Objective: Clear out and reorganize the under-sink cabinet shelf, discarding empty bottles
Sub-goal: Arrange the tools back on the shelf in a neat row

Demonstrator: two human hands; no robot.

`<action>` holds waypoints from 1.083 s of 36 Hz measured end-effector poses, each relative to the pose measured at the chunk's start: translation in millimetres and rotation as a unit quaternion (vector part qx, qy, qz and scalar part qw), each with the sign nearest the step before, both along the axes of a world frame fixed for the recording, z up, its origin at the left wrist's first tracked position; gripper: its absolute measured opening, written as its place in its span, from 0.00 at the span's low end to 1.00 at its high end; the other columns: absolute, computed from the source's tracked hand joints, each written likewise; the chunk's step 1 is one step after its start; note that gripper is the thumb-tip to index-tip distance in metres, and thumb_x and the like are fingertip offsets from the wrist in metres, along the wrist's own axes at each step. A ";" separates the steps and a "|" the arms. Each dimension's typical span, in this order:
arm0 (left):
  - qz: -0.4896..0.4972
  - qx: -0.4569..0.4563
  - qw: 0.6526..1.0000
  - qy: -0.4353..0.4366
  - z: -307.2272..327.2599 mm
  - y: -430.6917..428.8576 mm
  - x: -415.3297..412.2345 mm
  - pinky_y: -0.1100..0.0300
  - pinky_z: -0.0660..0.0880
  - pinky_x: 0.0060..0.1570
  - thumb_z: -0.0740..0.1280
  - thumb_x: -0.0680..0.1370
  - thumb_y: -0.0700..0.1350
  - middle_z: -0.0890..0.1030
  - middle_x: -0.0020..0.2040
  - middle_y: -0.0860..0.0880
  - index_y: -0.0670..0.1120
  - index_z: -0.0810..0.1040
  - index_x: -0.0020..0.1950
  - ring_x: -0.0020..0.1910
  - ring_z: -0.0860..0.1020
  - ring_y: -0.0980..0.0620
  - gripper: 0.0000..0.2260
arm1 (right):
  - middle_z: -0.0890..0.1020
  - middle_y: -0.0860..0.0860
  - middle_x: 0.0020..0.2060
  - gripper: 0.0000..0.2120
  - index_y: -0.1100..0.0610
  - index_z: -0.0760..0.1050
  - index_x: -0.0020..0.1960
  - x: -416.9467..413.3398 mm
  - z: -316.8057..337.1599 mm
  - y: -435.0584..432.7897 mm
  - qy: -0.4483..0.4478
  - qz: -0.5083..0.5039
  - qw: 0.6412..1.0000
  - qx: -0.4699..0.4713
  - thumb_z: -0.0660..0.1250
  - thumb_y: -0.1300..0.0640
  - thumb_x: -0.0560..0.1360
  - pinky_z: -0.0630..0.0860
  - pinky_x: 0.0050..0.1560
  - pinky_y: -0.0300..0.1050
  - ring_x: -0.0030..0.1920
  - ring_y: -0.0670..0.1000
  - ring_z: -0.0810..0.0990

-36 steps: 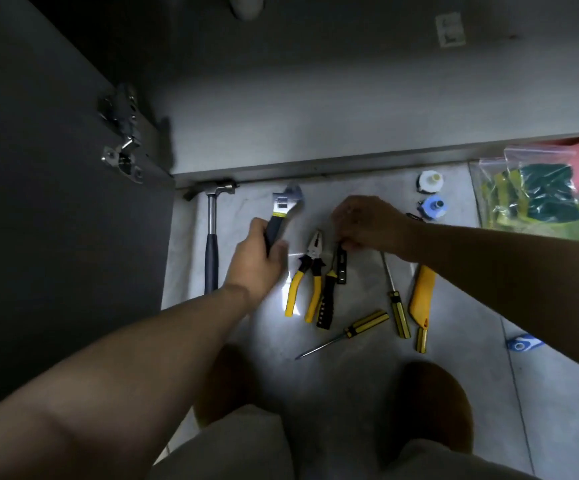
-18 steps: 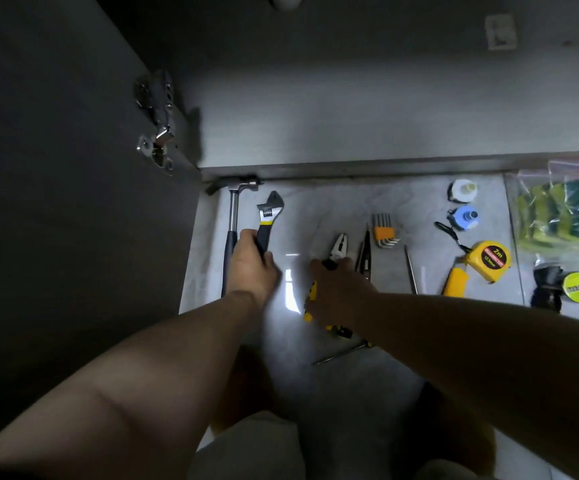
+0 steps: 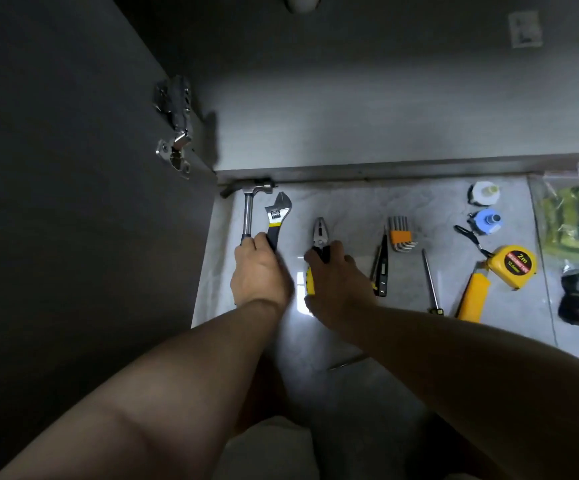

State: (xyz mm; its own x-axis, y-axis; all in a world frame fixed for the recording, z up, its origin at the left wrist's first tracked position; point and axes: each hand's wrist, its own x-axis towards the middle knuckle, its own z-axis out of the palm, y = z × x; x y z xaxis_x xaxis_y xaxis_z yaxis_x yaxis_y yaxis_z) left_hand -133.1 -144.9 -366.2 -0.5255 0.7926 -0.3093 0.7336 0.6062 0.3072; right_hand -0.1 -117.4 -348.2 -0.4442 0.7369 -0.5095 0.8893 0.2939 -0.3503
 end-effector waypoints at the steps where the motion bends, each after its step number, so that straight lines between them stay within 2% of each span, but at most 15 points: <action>1: -0.011 -0.010 1.000 0.013 0.9 -0.2 -1.5 0.49 0.72 0.39 0.61 0.77 0.39 0.71 0.59 0.45 0.46 0.72 0.58 0.60 0.71 0.42 0.11 | 0.61 0.57 0.67 0.34 0.49 0.61 0.71 -1.7 -2.5 3.0 0.010 0.003 1.000 -0.001 0.74 0.53 0.71 0.77 0.47 0.52 0.62 0.61 0.70; 4: -0.018 -0.028 0.999 0.019 2.1 0.3 -3.7 0.49 0.70 0.40 0.62 0.78 0.40 0.72 0.59 0.43 0.45 0.71 0.58 0.58 0.73 0.40 0.09 | 0.59 0.56 0.68 0.41 0.48 0.58 0.74 -0.1 -10.1 5.8 0.012 0.030 0.999 0.013 0.76 0.49 0.67 0.76 0.47 0.52 0.63 0.61 0.66; 8: -0.001 -0.045 0.999 0.026 4.6 1.8 -1.4 0.49 0.71 0.44 0.62 0.78 0.41 0.74 0.59 0.42 0.45 0.71 0.58 0.57 0.75 0.39 0.09 | 0.55 0.57 0.71 0.49 0.46 0.50 0.79 5.4 -17.5 2.6 0.002 0.060 0.998 0.024 0.77 0.49 0.67 0.79 0.54 0.54 0.68 0.61 0.62; 14: 0.022 -0.069 0.997 0.024 6.9 1.2 -0.6 0.46 0.74 0.54 0.63 0.80 0.44 0.75 0.62 0.41 0.42 0.72 0.62 0.57 0.77 0.37 0.12 | 0.54 0.59 0.74 0.44 0.48 0.47 0.81 0.3 -18.5 2.5 0.018 0.055 0.998 0.024 0.70 0.58 0.75 0.78 0.60 0.51 0.71 0.60 0.63; 18: 0.036 -0.064 0.997 0.023 8.5 1.5 -0.2 0.46 0.75 0.54 0.63 0.80 0.41 0.74 0.62 0.41 0.42 0.73 0.61 0.57 0.77 0.38 0.10 | 0.57 0.61 0.73 0.43 0.50 0.47 0.81 -9.0 -18.0 5.9 0.005 0.094 0.994 0.057 0.69 0.56 0.75 0.71 0.65 0.50 0.66 0.61 0.67; 22: 0.023 -0.032 0.999 0.027 6.6 -5.7 -4.4 0.46 0.75 0.52 0.64 0.80 0.43 0.73 0.61 0.43 0.43 0.73 0.59 0.60 0.73 0.41 0.08 | 0.57 0.60 0.73 0.43 0.49 0.48 0.81 -15.2 -17.0 7.2 0.044 0.057 0.997 0.022 0.71 0.57 0.75 0.73 0.63 0.52 0.67 0.61 0.66; 25: 0.016 0.004 0.998 0.054 6.0 -13.1 -7.4 0.44 0.74 0.54 0.66 0.79 0.48 0.71 0.58 0.44 0.46 0.73 0.58 0.59 0.71 0.42 0.11 | 0.55 0.59 0.73 0.47 0.48 0.48 0.80 -14.9 -18.1 5.5 0.046 0.072 0.996 0.015 0.75 0.54 0.72 0.75 0.61 0.54 0.67 0.61 0.65; 27: 0.040 0.001 0.997 0.073 5.0 -15.6 -10.0 0.44 0.73 0.54 0.65 0.77 0.47 0.69 0.57 0.46 0.49 0.70 0.61 0.58 0.70 0.43 0.13 | 0.54 0.59 0.73 0.48 0.47 0.50 0.79 -13.2 -19.5 3.8 0.048 0.080 0.996 0.007 0.76 0.54 0.70 0.76 0.59 0.54 0.66 0.61 0.66; 31: 0.073 -0.039 0.996 0.012 -2.2 -20.8 -21.8 0.46 0.72 0.54 0.65 0.75 0.42 0.70 0.63 0.44 0.55 0.64 0.73 0.62 0.69 0.40 0.27 | 0.54 0.59 0.72 0.46 0.46 0.51 0.79 -11.2 -21.4 0.8 0.053 0.090 0.994 0.025 0.75 0.62 0.71 0.77 0.59 0.52 0.65 0.60 0.70; 34: 0.073 -0.040 0.996 -0.019 -6.8 -22.9 -29.4 0.44 0.73 0.54 0.66 0.76 0.41 0.70 0.65 0.43 0.56 0.63 0.74 0.63 0.70 0.39 0.28 | 0.55 0.60 0.72 0.44 0.48 0.53 0.79 -13.0 -20.9 1.1 0.061 0.086 0.994 0.019 0.73 0.65 0.71 0.77 0.59 0.52 0.64 0.60 0.71; 39: 0.070 -0.041 0.996 -0.019 -5.8 -22.1 -28.9 0.43 0.73 0.56 0.67 0.76 0.41 0.71 0.65 0.43 0.55 0.63 0.73 0.64 0.71 0.38 0.28 | 0.56 0.60 0.73 0.44 0.48 0.53 0.79 -17.0 -17.8 2.7 0.058 0.094 0.994 0.022 0.72 0.65 0.72 0.76 0.62 0.51 0.65 0.61 0.71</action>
